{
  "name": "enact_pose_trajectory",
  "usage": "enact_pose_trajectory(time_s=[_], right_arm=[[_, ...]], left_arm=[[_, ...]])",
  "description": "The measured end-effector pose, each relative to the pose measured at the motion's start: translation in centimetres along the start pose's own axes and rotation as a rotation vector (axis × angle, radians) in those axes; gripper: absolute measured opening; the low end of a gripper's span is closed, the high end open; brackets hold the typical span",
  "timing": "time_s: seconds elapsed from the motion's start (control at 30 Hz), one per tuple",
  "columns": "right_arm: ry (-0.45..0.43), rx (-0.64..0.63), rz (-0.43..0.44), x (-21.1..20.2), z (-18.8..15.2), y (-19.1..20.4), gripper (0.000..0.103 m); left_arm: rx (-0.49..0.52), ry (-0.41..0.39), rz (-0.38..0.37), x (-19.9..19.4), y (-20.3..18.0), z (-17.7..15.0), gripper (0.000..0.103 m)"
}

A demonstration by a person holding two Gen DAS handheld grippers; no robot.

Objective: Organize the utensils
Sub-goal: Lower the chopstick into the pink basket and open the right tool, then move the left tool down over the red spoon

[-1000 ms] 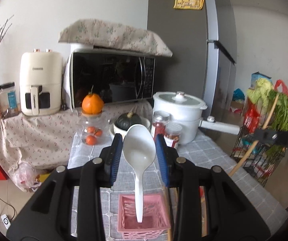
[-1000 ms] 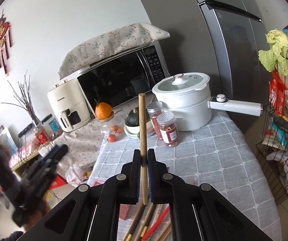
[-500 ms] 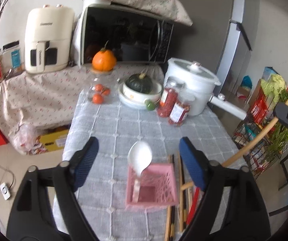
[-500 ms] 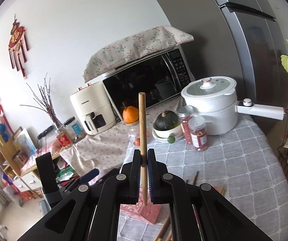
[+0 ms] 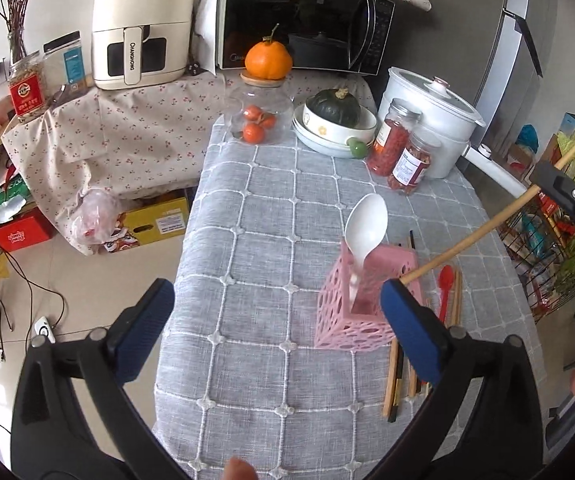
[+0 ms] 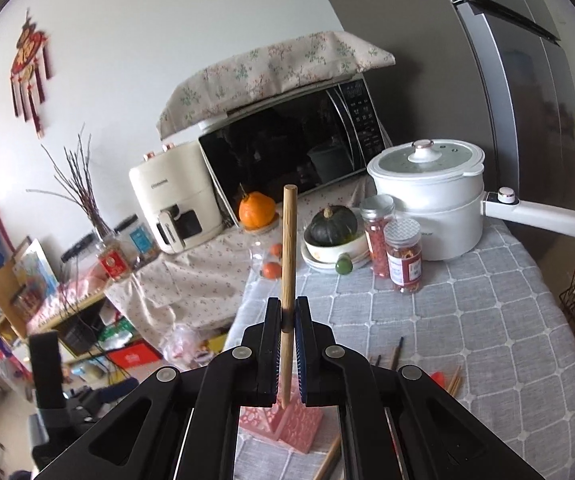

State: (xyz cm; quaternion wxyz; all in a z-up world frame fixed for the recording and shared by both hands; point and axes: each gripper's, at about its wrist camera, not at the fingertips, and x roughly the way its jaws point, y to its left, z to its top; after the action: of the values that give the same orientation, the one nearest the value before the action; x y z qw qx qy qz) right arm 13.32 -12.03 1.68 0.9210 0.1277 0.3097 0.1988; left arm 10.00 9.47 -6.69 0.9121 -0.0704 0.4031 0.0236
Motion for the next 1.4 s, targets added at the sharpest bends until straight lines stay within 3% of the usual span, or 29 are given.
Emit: enact_pose_trajectory(time_s=[0.13, 0.43, 0.5, 0.57, 0.63, 0.87, 1.17, 1.4], right_arm=[[0.068, -0.013, -0.019, 1.8, -0.8, 0.3, 0.007], [0.143, -0.030, -0.025, 4.2, -1.8, 0.4, 0.010], [0.141, -0.018, -0.025, 4.0, -1.6, 0.2, 0.022], [0.126, -0.001, -0.019, 3.5, -1.3, 0.1, 0.047], [0.095, 0.023, -0.003, 2.5, -0.8, -0.2, 0.059], [0.018, 0.007, -0.029, -1.2, 0.4, -0.7, 0.082], [-0.027, 0.028, -0.127, -6.0, 1.1, -4.8, 0.089], [-0.013, 0.073, -0.256, -8.8, 0.8, -10.9, 0.089]], left_arm=[[-0.004, 0.004, 0.035, 0.3, 0.5, -0.3, 0.102], [-0.031, 0.007, 0.021, 0.4, 0.6, -0.3, 0.102], [-0.027, 0.003, 0.019, 0.2, 0.5, -0.3, 0.102], [-0.029, 0.004, 0.011, 0.1, 0.4, -0.2, 0.102], [-0.034, 0.002, 0.004, -0.1, 0.5, -0.1, 0.102], [-0.020, -0.077, -0.003, -2.6, -0.1, 0.9, 0.103], [0.032, -0.190, -0.078, -7.0, -3.4, 1.7, 0.103], [0.160, -0.107, -0.228, -7.1, -9.7, 0.3, 0.103]])
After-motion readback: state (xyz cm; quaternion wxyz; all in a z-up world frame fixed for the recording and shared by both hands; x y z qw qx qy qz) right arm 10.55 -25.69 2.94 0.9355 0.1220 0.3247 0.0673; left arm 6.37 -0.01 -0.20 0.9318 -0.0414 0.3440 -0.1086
